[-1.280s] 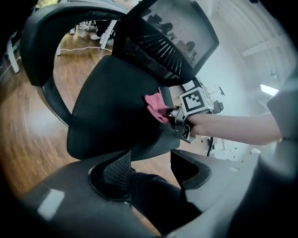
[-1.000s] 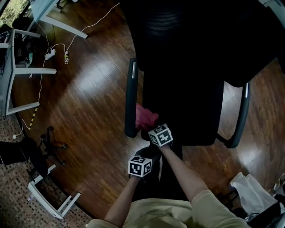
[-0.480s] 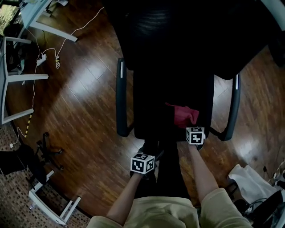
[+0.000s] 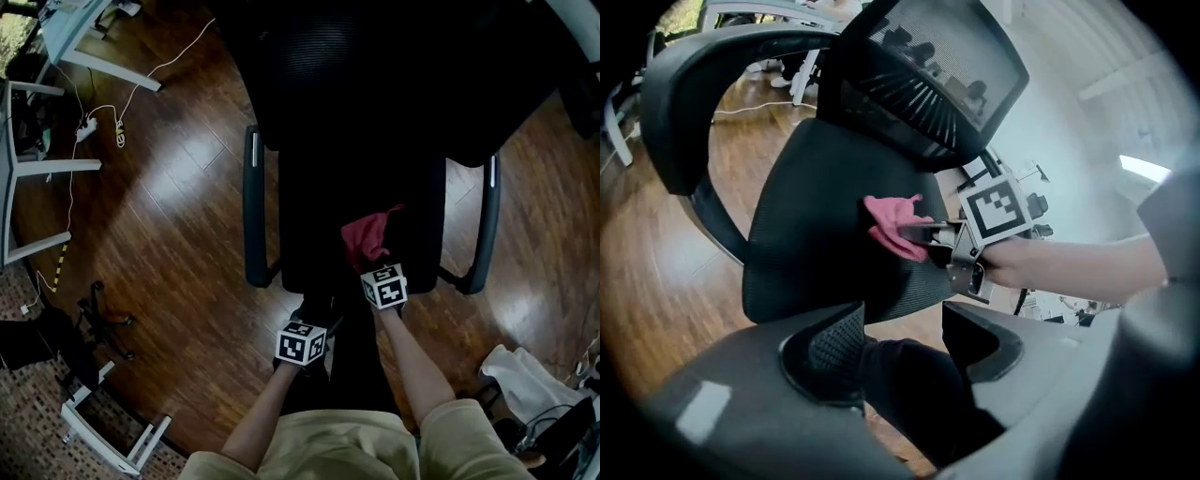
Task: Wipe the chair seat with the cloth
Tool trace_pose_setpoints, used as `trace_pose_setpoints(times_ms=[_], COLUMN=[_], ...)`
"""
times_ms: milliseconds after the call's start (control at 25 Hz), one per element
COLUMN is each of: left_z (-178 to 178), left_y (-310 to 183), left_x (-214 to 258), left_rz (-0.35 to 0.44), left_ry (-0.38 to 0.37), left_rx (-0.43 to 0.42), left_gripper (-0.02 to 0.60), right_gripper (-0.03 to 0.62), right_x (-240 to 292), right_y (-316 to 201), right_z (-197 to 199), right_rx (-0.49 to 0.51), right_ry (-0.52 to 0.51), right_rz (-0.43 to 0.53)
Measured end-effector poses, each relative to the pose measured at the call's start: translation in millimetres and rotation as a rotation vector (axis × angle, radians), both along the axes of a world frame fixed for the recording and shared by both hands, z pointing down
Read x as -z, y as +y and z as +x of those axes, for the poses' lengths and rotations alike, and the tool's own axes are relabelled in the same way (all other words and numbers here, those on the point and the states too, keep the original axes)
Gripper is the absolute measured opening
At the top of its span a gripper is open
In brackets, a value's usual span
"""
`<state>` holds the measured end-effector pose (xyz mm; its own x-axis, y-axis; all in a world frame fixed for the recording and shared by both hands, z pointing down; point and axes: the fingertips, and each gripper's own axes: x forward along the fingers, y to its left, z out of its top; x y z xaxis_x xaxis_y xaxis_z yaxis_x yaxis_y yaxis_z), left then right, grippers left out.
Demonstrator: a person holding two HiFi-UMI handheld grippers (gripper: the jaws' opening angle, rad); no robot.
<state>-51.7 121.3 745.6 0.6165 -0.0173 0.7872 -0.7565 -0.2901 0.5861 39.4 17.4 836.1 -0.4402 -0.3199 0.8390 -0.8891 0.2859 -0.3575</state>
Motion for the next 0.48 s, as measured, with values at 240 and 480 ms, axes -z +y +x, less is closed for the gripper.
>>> trace_pose_setpoints(times_ms=[240, 480], left_z=[-30, -51], left_y=[-9, -7], left_x=[17, 8], left_rz=[0.022, 0.018], left_ry=[-0.026, -0.060], left_rx=[0.061, 0.088], left_gripper=[0.249, 0.249], right_gripper=[0.017, 0.015], right_x=[15, -23], right_y=[-3, -5], right_z=[-198, -151], right_rx=[0.308, 0.305], right_ry=[-0.373, -0.138], right_rz=[-0.067, -0.021])
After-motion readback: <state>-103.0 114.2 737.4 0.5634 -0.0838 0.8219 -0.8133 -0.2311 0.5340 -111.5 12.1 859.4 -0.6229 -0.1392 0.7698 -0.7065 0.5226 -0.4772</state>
